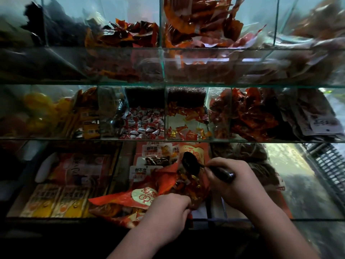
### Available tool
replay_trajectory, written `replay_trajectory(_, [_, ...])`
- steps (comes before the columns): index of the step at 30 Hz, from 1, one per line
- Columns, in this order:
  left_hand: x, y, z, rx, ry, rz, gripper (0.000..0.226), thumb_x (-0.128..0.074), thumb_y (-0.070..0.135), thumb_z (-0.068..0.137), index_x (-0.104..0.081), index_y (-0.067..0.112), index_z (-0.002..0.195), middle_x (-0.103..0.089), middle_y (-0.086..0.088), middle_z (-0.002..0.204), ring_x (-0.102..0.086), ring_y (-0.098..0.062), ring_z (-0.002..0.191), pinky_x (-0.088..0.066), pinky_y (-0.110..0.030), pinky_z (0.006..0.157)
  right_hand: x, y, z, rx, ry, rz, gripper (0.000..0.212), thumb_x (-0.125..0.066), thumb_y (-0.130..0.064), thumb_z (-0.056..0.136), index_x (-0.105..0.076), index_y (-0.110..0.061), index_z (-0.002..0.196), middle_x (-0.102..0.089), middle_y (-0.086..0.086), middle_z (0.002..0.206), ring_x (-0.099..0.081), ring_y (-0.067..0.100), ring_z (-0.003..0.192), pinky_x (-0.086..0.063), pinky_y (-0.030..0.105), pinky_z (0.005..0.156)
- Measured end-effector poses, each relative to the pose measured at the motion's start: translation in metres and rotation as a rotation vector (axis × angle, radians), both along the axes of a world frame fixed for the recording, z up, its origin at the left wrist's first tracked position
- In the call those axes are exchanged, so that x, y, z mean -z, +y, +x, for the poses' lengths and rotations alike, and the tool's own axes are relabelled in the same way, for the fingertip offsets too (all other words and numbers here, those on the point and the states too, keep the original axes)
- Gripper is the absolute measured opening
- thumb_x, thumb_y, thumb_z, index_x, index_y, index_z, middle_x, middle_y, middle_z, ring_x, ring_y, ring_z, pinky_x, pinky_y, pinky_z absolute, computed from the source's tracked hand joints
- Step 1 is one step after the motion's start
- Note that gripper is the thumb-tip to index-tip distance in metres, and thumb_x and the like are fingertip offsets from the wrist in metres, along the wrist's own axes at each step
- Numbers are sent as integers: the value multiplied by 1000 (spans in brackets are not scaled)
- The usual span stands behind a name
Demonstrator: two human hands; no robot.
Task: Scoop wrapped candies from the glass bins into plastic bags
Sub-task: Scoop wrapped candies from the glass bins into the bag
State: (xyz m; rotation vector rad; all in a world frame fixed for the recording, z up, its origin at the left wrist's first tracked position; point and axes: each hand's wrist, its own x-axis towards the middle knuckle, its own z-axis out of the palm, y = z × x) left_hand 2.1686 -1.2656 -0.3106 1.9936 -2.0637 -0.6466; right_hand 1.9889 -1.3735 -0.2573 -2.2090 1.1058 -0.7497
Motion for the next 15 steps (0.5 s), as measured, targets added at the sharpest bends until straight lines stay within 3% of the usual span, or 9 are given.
replay_trajectory(5, [-2,0,1,-173,140,41,28,-50,50,96,-67,28,94,-66,13,92,-60,-9,90,-50,-34,82,25,10,-11,-83,-29,-59,9,-75,-26,86,-77,-26,95,-74,-18,94,-69,-5,89,-56,22,78])
replay_trajectory(7, [-6,-9,5,-270,197,89,38,-46,61,95,-68,30,95,-66,13,91,-60,-7,87,-52,-34,78,39,18,-13,-83,47,-37,13,-78,-24,87,-78,-27,99,-73,-14,99,-69,5,94,-58,29,82])
replay_trajectory(11, [-8,-32,11,-433,161,117,31,-45,43,102,-54,23,125,-52,0,126,-55,-20,114,-49,-38,98,50,33,-4,81,188,-89,33,-67,-55,86,-79,-30,104,-71,-11,93,-63,17,89,-55,30,79])
replay_trajectory(13, [-4,-36,14,-523,135,99,44,-54,31,100,-41,20,140,-41,-4,143,-48,-25,130,-44,-39,105,49,37,4,156,156,-90,42,-57,-61,85,-80,-28,100,-74,-9,87,-67,16,83,-57,30,75])
replay_trajectory(15, [2,-34,20,-571,147,76,65,-62,27,96,-29,21,153,-30,-2,158,-38,-24,143,-37,-37,113,47,37,11,179,81,-32,36,-59,-54,86,-79,-26,96,-77,-10,83,-72,11,78,-59,29,70])
